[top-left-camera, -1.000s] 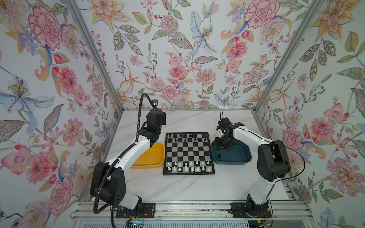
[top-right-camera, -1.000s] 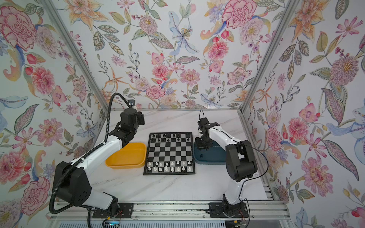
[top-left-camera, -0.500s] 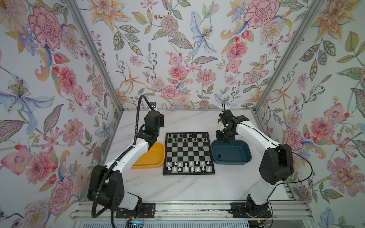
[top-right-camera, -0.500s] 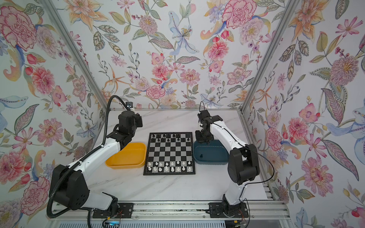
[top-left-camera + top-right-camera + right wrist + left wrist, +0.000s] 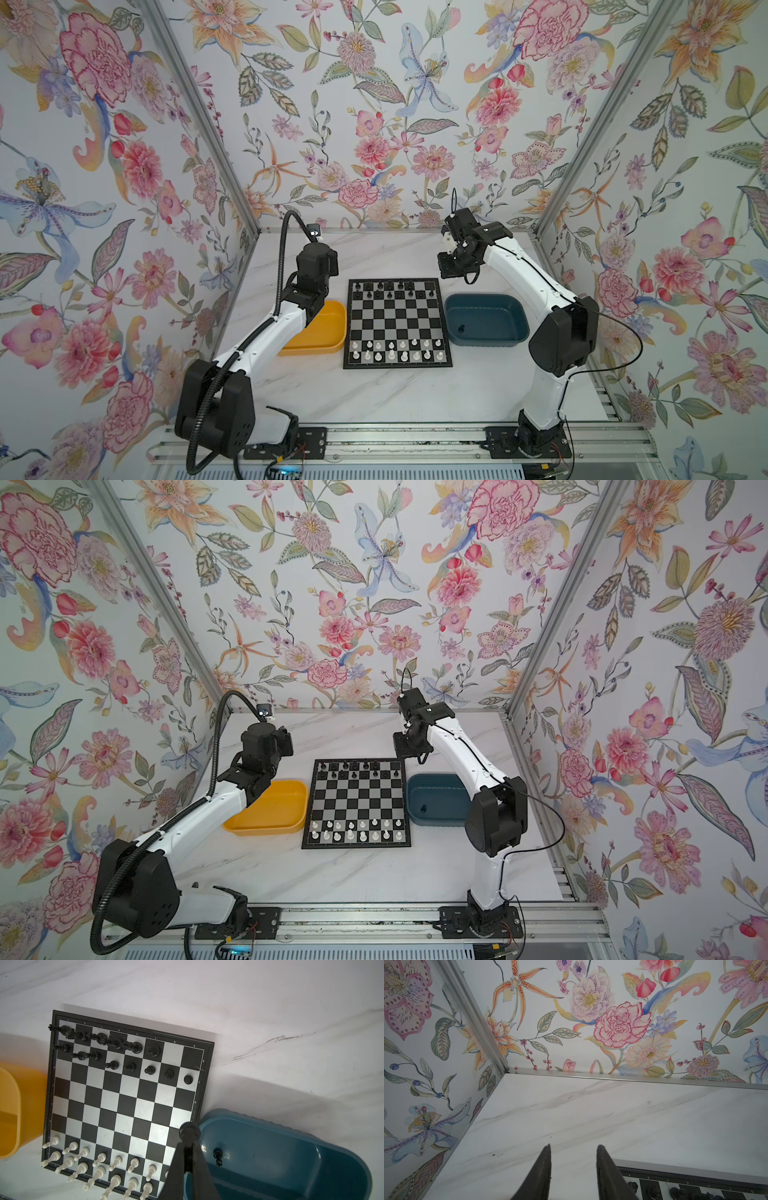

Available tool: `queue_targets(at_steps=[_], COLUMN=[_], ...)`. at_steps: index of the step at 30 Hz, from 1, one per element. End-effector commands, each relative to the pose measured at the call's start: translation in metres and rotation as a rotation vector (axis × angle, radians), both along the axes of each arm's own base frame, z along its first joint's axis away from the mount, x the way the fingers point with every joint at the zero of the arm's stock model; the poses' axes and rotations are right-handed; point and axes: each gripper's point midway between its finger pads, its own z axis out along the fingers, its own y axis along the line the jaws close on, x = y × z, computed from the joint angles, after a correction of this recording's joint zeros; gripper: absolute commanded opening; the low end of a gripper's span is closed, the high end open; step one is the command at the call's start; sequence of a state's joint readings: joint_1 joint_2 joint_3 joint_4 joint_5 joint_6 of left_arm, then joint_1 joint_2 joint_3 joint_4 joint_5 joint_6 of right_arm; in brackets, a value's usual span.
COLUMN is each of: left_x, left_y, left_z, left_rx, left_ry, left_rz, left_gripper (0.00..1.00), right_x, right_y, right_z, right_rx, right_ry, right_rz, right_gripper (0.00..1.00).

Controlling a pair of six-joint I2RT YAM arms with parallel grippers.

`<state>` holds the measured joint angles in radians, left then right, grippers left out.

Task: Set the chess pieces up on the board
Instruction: 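Lift the black piece with the right gripper and carry it over the far rows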

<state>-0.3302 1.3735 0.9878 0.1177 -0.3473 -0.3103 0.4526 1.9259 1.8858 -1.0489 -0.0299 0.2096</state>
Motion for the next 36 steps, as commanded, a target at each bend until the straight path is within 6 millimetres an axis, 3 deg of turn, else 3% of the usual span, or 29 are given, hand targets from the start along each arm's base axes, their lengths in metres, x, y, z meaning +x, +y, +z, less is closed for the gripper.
queue_targets(at_steps=[1,14,36], left_x=[-0.005,-0.007,0.002], left_y=[0.008,0.013,0.018], left_z=[0.011,0.003,-0.014], left_rx=[-0.007,-0.003,-0.025], left_ry=[-0.043,-0.045,-0.011], left_rz=[0.012,0.013,0.008], left_gripper=[0.38,0.39,0.39], right_x=[0.003,0.029,0.052], right_y=[0.011,0.045,0.059], right_z=[-0.005,-0.045,-0.105], right_rx=[0.001,-0.005,-0.03], right_ry=[0.031,0.103,0.168], right_rz=[0.011,0.044,0.041], right_gripper=[0.0,0.0,0.0])
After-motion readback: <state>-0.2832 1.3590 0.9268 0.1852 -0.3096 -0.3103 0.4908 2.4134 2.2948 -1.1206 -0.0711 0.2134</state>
